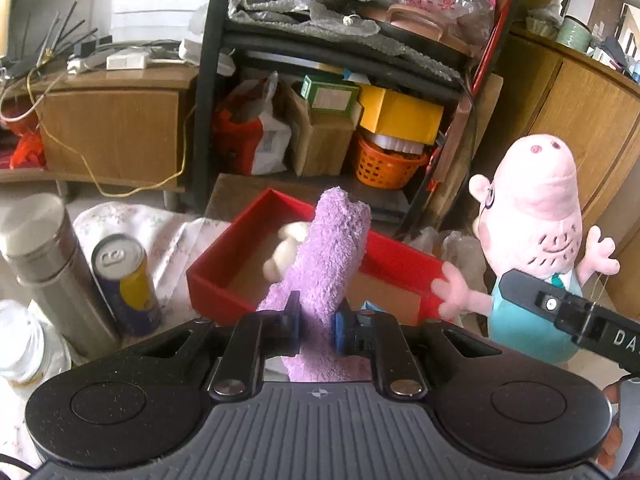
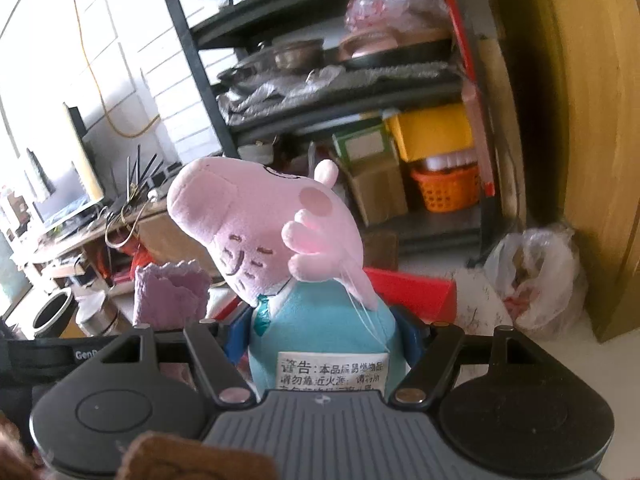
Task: Organize soft objects
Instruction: 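Lift the purple towel with the left tool while the right tool lifts the pig plush, then drop the purple towel into the red box while the right tool drops the pig plush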
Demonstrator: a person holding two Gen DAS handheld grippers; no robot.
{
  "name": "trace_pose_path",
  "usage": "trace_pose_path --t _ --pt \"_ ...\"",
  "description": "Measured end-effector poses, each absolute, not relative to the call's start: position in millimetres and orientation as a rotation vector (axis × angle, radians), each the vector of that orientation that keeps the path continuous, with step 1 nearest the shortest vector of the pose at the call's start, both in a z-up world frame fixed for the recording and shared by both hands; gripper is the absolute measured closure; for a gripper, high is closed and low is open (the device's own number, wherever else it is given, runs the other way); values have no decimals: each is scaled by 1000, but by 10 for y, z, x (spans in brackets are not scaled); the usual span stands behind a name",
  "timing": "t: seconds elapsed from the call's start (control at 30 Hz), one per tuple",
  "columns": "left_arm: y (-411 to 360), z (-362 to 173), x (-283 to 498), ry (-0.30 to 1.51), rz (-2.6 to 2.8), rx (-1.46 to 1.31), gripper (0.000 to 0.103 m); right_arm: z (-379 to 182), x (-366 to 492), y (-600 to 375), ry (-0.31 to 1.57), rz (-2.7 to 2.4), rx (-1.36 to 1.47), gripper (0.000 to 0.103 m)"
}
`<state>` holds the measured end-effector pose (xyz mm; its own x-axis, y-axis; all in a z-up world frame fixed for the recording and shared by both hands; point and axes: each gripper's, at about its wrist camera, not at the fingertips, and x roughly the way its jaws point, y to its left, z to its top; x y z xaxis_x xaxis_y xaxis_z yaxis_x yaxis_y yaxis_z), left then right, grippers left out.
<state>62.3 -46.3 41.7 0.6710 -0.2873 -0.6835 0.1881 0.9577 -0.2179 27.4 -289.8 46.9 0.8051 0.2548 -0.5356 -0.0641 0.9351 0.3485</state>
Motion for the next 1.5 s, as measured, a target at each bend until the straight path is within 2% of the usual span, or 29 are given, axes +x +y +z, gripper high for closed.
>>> trace_pose_path --t 0.6,1.5 --pt "-576 449 997 745 -234 -108 89 364 643 -2880 585 118 331 60" --pt "-721 279 1428 773 -189 -87 87 53 1014 -2986 653 60 338 59"
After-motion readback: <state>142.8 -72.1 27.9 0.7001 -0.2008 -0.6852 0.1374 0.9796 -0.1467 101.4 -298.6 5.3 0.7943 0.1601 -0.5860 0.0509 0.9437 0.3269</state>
